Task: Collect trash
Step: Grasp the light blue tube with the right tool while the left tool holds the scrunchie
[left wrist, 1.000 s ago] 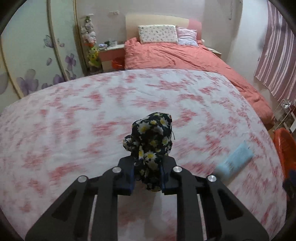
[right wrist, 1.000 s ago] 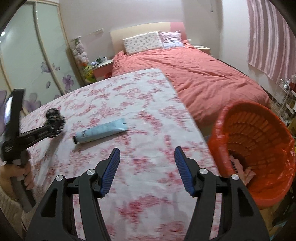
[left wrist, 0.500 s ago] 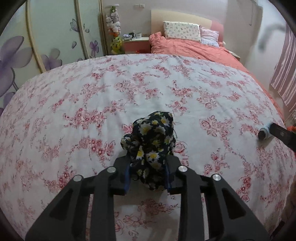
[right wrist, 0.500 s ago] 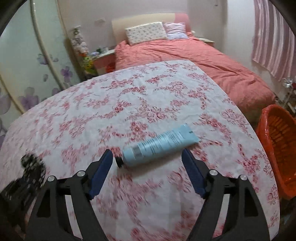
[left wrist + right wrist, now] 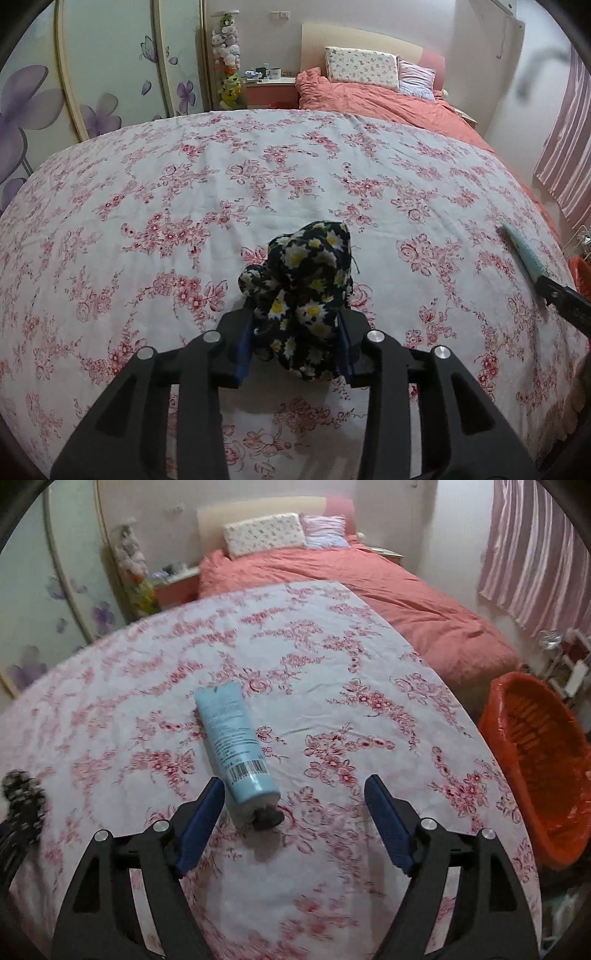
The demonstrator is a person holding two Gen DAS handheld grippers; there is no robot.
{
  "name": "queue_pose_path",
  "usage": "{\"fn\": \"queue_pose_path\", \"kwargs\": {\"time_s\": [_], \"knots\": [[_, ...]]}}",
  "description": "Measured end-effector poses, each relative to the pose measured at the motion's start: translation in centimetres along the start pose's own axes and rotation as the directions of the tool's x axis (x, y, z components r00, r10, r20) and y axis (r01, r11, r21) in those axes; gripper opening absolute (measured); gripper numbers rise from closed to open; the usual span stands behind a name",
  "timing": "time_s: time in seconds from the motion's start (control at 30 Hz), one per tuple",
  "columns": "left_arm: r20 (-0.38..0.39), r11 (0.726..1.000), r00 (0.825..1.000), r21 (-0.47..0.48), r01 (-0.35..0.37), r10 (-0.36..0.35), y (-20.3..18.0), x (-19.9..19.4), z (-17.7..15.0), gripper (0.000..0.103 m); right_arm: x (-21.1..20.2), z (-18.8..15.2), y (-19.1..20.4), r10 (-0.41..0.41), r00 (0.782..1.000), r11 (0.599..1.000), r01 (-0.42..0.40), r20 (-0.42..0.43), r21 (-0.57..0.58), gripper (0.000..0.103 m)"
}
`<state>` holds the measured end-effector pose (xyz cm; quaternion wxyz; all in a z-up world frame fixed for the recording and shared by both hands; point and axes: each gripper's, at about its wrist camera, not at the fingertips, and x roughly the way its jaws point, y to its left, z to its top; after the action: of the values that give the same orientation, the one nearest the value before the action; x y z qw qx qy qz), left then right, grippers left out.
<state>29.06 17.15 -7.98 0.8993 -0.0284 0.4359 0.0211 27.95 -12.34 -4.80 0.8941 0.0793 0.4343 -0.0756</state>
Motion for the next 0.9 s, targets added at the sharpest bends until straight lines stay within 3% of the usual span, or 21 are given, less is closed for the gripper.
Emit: {"fn": "queue_pose_path", "kwargs": {"time_s": [0.17,0.27,0.47,0.53,0.77,0.9], "knots": [[0.0,1.0,1.0,-0.001,0.0,0.0,0.0,-0.1,0.0,0.038,0.2,0.7,0.1,0.069,0.998,0.997,-0.068,0.013,-0.034,0.078],[0.0,1.0,1.0,-0.001,0.001,-0.001,0.0,-0.1,0.0,0.039,1.0,1.2,0.8,0.104,0.995,0.993,-0.104,-0.006,-0.052,0.071],[-0.001,1.0,1.0,0.002,0.005,-0.005,-0.3,0.0,0.1,0.04,1.7,1.4,2.7,0.08,0.997,0.99,-0.079,0.001,-0.118,0.047],[-0.001,1.0,1.0,0.002,0.008,-0.008,-0.3,0.0,0.1,0.041,1.4,1.1,2.9,0.08,0.997,0.988,-0.079,0.005,-0.136,0.031],[-0.001,1.0,1.0,0.0,0.018,-0.018,-0.2,0.1,0.0,0.043,-0.1,-0.6,1.3,0.013,1.0,0.987,-0.009,0.023,-0.16,0.029],[0.001,1.0,1.0,-0.008,0.027,-0.027,0.0,0.1,0.0,0.043,-0.3,-0.9,0.5,0.017,1.0,0.99,-0.014,0.021,-0.143,0.029]]}}
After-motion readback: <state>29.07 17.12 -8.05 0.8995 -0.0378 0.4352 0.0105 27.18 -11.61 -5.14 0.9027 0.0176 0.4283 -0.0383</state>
